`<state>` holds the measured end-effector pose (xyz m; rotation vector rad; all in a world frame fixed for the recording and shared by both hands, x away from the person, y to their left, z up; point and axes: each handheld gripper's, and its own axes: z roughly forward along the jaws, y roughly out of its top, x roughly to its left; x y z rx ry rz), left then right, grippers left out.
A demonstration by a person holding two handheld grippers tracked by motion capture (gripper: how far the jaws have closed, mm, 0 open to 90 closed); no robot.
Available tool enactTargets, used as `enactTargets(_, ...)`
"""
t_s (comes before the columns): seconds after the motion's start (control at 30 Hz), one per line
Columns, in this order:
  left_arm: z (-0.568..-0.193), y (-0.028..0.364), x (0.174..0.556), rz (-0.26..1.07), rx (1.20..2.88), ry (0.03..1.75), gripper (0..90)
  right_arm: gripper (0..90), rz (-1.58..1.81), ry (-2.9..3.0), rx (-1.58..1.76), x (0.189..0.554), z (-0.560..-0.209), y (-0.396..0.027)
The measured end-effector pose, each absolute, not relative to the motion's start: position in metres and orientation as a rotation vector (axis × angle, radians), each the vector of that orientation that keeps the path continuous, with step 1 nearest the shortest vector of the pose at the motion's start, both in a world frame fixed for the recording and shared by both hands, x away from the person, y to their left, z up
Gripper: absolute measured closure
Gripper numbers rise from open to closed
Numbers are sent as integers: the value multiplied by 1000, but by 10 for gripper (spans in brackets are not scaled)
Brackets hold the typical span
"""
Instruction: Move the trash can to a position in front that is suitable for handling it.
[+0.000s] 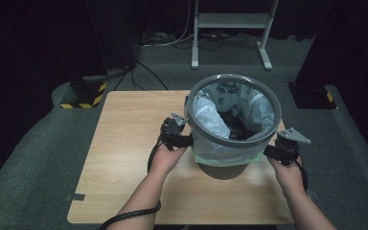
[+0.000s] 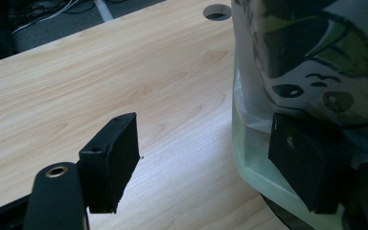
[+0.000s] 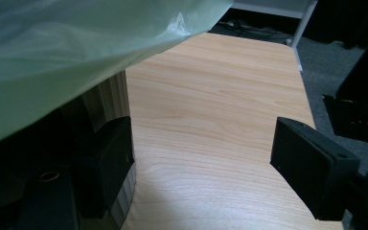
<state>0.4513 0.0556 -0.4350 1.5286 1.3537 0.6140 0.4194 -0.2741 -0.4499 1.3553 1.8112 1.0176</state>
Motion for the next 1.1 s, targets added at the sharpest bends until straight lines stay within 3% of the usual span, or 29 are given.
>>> enactTargets(0.13, -435, 55, 455, 601, 1546, 1355, 251, 233, 1022, 1796, 1372, 422, -451, -278)
enactTargets(0.37, -440, 67, 455, 587, 1545, 1364, 222, 355, 1051, 1796, 1402, 423, -453, -268)
enactTargets(0.67, -440, 85, 457, 592, 1515, 1392, 228, 421, 1062, 1813, 1389, 425, -454, -247)
enactTargets(0.73, -441, 92, 456, 591, 1529, 1394, 224, 385, 1055, 1826, 1353, 424, -453, -243)
enactTargets(0.8, -440, 95, 455, 603, 1520, 1395, 156, 292, 1049, 1812, 1371, 424, -454, -244)
enactTargets(0.83, -439, 86, 457, 573, 1267, 1446, 149, 253, 1049, 1816, 1386, 424, -455, -245)
enactTargets(0.93, -435, 107, 448, 575, 1318, 1443, 147, 202, 1064, 1822, 1400, 419, -455, -252)
enactTargets(0.97, -434, 119, 441, 581, 1403, 1425, 147, 201, 1059, 1825, 1400, 416, -455, -254)
enactTargets(1.1, -433, 147, 419, 554, 1360, 1434, 147, 184, 1057, 1850, 1428, 405, -460, -264)
